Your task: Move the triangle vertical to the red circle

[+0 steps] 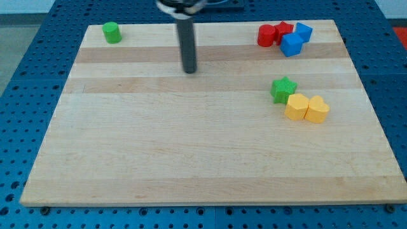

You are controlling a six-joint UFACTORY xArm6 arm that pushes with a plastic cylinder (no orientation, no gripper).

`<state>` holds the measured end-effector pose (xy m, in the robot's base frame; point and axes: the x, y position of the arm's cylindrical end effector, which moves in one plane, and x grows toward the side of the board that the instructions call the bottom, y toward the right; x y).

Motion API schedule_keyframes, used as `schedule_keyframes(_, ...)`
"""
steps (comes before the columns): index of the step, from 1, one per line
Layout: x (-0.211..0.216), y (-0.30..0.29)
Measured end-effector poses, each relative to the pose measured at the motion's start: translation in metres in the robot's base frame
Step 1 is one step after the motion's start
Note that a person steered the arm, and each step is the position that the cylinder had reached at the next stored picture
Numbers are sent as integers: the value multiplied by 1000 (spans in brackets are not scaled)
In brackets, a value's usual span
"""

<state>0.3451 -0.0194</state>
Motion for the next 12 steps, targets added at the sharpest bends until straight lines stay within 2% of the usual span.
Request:
schedule_keyframes(4, 2, 244)
schedule_keyframes(7, -82, 261)
schedule_keyframes(12, -116, 245)
